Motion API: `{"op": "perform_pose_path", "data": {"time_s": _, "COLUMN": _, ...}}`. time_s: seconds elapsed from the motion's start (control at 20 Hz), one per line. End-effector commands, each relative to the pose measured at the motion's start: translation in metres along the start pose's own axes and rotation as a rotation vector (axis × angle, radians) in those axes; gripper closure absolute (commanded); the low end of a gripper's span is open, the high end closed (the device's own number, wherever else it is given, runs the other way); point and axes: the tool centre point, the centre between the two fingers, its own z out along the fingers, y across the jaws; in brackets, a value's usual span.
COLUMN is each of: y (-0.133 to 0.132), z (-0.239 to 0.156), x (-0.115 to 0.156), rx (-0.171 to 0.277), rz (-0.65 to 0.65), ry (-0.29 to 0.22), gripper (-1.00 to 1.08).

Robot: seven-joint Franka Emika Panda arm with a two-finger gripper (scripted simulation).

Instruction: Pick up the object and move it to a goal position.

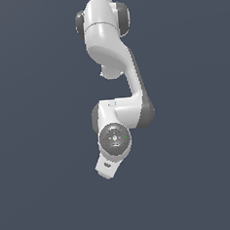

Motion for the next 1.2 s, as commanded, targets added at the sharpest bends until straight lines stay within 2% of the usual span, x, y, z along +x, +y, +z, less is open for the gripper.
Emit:
{"op": "perform_pose_path", "data": {"time_s": 0.0, "y": -0.005, "z": -0.007, "x": 0.002, "rx": -0.003, "rz": 0.0, "ry": 0.002, "gripper": 1.08}}
{"op": "perform_pose_path", "data": {"time_s": 0.4, "y": -0.04, "z": -0.041, "x": 0.011, "rx": -0.004, "rz": 0.0, "ry": 0.001, "gripper": 1.08}}
{"op": "perform_pose_path", "data": {"time_s": 1.15, "y": -0.157, "z": -0.156, "x": 0.044, "rx": -0.005, "rz": -0.001, "ry": -0.002, "gripper": 1.08}}
